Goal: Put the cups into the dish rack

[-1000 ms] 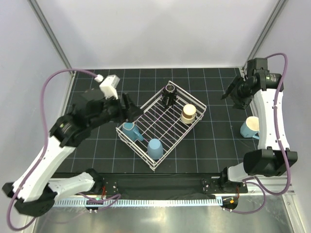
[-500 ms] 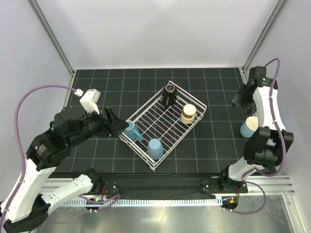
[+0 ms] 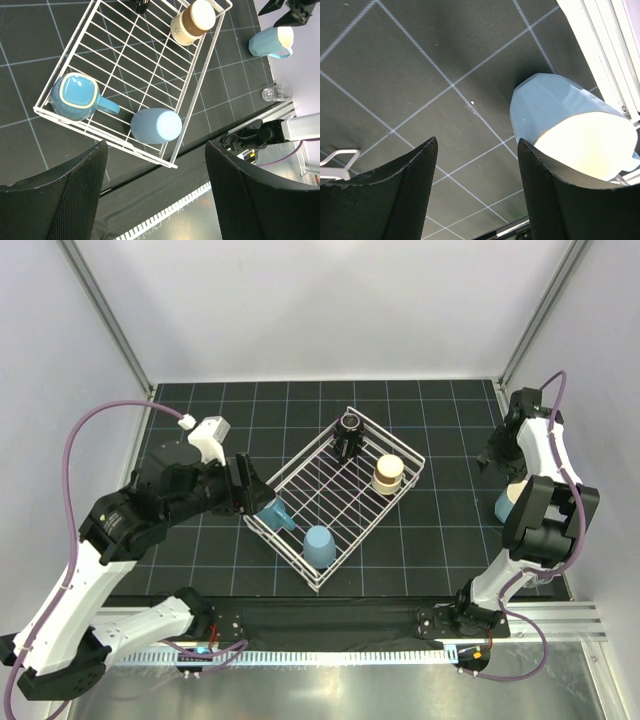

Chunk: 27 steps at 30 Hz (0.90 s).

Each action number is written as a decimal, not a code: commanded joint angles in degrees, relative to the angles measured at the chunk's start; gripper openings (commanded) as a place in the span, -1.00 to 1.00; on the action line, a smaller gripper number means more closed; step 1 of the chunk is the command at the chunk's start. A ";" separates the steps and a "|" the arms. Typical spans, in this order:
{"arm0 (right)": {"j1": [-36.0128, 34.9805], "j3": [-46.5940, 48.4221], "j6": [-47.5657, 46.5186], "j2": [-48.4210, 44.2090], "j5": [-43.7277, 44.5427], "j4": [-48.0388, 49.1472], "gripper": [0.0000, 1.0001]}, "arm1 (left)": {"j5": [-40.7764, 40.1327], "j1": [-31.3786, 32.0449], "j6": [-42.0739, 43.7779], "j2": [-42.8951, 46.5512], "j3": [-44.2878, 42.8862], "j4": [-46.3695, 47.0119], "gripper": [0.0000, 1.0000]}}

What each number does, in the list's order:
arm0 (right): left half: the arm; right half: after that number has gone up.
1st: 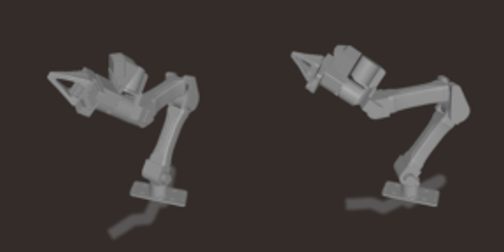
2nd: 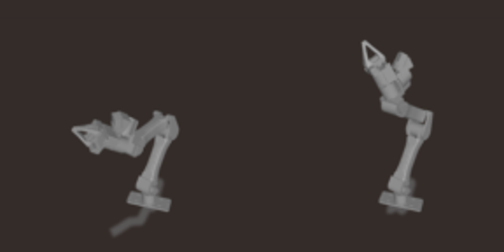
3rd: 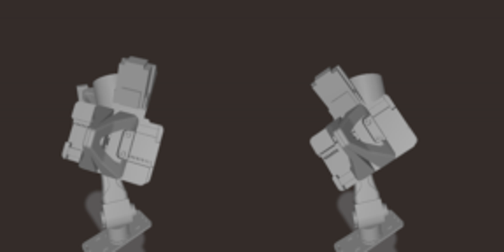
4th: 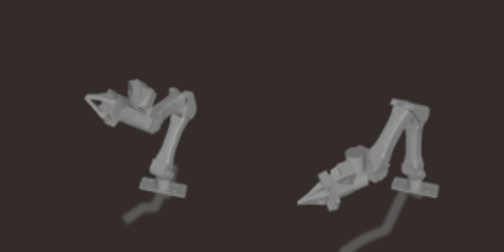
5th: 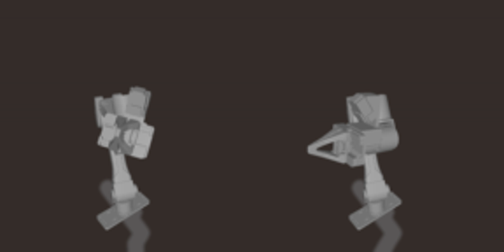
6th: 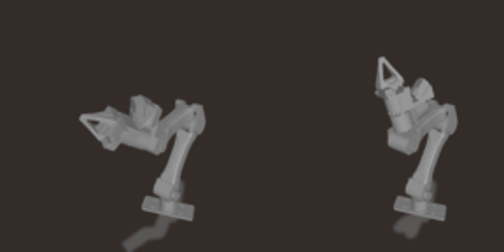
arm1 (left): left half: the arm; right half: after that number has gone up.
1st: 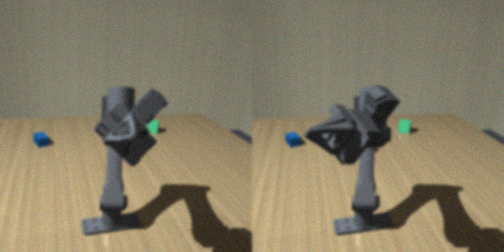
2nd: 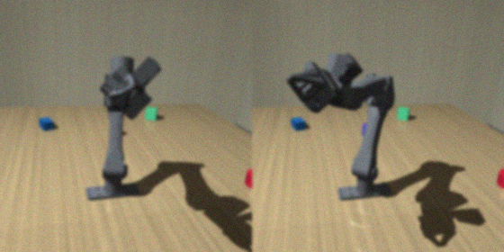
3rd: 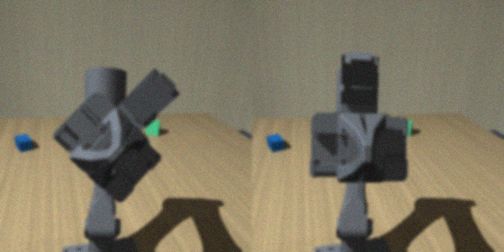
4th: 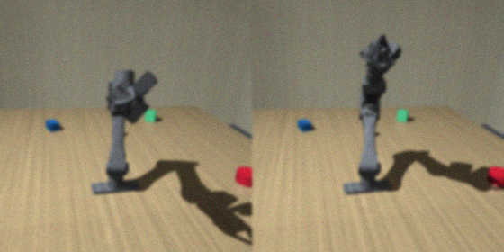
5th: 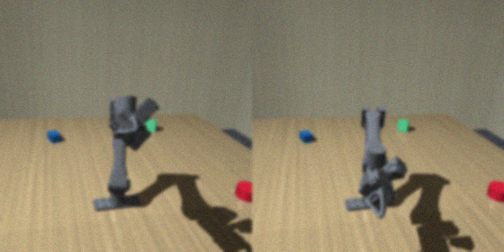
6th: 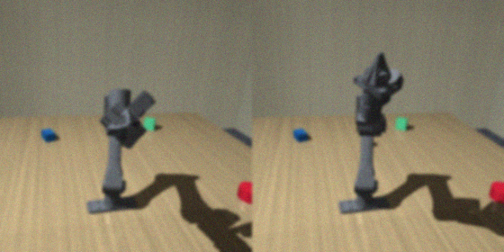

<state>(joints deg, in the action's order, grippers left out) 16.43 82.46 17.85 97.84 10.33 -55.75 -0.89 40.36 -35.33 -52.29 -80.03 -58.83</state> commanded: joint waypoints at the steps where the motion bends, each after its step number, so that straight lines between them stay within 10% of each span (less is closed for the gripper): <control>1: 0.54 -0.63 -0.80 0.59 0.57 2.75 0.33 | 0.18 -0.11 0.79 0.44 -2.68 0.38 0.54; 27: 1.94 6.22 0.35 -3.54 1.97 -3.31 0.33 | 3.52 -0.28 5.88 -8.87 -11.44 -3.22 0.54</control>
<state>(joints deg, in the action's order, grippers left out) 18.13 84.95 17.89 98.26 8.49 -56.62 1.63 40.36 -33.26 -59.81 -86.28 -60.25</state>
